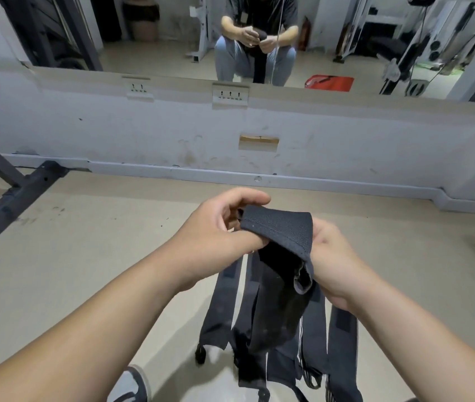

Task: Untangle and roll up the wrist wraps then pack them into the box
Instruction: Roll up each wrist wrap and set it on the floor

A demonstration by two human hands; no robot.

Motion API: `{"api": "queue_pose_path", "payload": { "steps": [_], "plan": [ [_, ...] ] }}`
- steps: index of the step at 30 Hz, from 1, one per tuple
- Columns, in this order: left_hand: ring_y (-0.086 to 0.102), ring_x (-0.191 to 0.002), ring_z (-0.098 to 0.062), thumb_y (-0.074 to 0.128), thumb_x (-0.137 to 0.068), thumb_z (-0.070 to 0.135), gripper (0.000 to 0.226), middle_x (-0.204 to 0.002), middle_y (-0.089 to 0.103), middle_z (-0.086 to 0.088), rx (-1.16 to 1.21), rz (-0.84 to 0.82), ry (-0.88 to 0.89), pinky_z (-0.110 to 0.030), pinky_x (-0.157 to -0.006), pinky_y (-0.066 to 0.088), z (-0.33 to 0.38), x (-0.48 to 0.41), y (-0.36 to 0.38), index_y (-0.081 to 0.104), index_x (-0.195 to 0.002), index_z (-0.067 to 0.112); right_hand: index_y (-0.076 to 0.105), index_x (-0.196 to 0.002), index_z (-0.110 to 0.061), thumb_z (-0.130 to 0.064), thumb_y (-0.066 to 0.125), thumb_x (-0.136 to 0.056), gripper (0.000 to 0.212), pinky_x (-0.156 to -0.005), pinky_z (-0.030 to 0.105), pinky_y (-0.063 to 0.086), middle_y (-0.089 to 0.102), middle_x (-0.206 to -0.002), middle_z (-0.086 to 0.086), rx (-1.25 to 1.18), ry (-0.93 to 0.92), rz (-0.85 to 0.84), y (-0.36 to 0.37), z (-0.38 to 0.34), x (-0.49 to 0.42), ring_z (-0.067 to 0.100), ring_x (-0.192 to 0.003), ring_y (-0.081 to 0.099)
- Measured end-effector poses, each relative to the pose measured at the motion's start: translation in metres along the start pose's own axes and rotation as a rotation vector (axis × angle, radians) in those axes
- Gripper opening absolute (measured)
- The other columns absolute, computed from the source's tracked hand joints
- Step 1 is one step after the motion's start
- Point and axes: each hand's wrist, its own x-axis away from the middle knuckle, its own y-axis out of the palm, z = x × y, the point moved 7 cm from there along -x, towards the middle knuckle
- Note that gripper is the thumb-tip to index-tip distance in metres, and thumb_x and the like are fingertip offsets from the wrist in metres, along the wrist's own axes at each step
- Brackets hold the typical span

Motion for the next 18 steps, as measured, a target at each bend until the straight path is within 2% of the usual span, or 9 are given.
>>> {"api": "queue_pose_path", "payload": {
  "steps": [3, 5, 8, 11, 14, 16, 18],
  "plan": [
    [0.071, -0.096, -0.009, 0.076, -0.080, -0.010, 0.050, -0.108, 0.076, 0.010, -0.186, 0.018, 0.123, -0.022, -0.086, 0.055, 0.004, -0.002, 0.002, 0.075, -0.116, 0.025, 0.075, -0.111, -0.009, -0.001, 0.063, -0.101, 0.017, -0.070, 0.026, 0.059, 0.080, -0.094, 0.006, -0.049, 0.048, -0.041, 0.008, 0.005, 0.000, 0.015, -0.083, 0.075],
    [0.072, -0.101, -0.007, 0.072, -0.080, -0.013, 0.053, -0.111, 0.076, 0.010, -0.288, 0.023, 0.222, -0.019, -0.090, 0.055, 0.007, 0.000, 0.007, 0.074, -0.118, 0.024, 0.075, -0.112, -0.007, 0.002, 0.062, -0.099, 0.020, -0.073, 0.027, 0.060, 0.080, -0.098, 0.009, -0.090, 0.063, -0.091, 0.013, 0.004, 0.001, 0.016, -0.086, 0.075],
    [0.071, -0.092, -0.009, 0.066, -0.073, 0.010, 0.051, -0.103, 0.077, 0.011, -0.505, 0.123, 0.316, -0.023, -0.084, 0.055, 0.010, 0.001, 0.003, 0.073, -0.122, 0.023, 0.076, -0.113, -0.008, 0.001, 0.061, -0.099, 0.022, -0.086, 0.034, 0.062, 0.079, -0.107, 0.013, -0.094, 0.059, -0.131, 0.012, 0.000, 0.000, 0.020, -0.095, 0.075],
    [0.062, -0.075, -0.009, 0.066, -0.073, 0.016, 0.042, -0.091, 0.068, 0.013, -0.685, 0.280, 0.434, -0.025, -0.068, 0.050, 0.020, 0.005, -0.003, 0.073, -0.113, 0.019, 0.075, -0.117, -0.005, -0.002, 0.062, -0.100, 0.021, -0.096, 0.046, 0.056, 0.076, -0.115, 0.023, -0.093, 0.092, -0.066, 0.006, 0.006, -0.002, 0.028, -0.100, 0.073],
    [0.055, -0.067, -0.006, 0.079, -0.077, 0.011, 0.024, -0.081, 0.064, 0.013, -0.621, 0.428, 0.453, -0.025, -0.064, 0.048, 0.026, 0.007, -0.011, 0.071, -0.099, 0.017, 0.073, -0.119, -0.001, -0.002, 0.061, -0.101, 0.022, -0.094, 0.051, 0.056, 0.074, -0.117, 0.029, -0.162, 0.170, 0.019, 0.001, 0.013, -0.004, 0.032, -0.097, 0.072],
    [0.056, -0.064, -0.013, 0.084, -0.077, 0.005, 0.022, -0.073, 0.068, 0.005, -0.491, 0.419, 0.407, -0.025, -0.062, 0.049, 0.023, 0.007, -0.010, 0.071, -0.090, 0.017, 0.073, -0.119, -0.002, -0.003, 0.063, -0.100, 0.022, -0.084, 0.040, 0.063, 0.077, -0.113, 0.023, -0.198, 0.196, 0.042, -0.001, 0.014, -0.004, 0.029, -0.096, 0.075],
    [0.059, -0.065, -0.015, 0.084, -0.080, 0.007, 0.022, -0.073, 0.069, 0.005, -0.396, 0.392, 0.374, -0.024, -0.064, 0.051, 0.021, 0.007, -0.005, 0.073, -0.092, 0.021, 0.074, -0.120, -0.005, -0.006, 0.065, -0.099, 0.023, -0.081, 0.034, 0.061, 0.078, -0.112, 0.018, -0.215, 0.206, 0.045, -0.002, 0.012, -0.005, 0.026, -0.096, 0.076]
  ]
}}
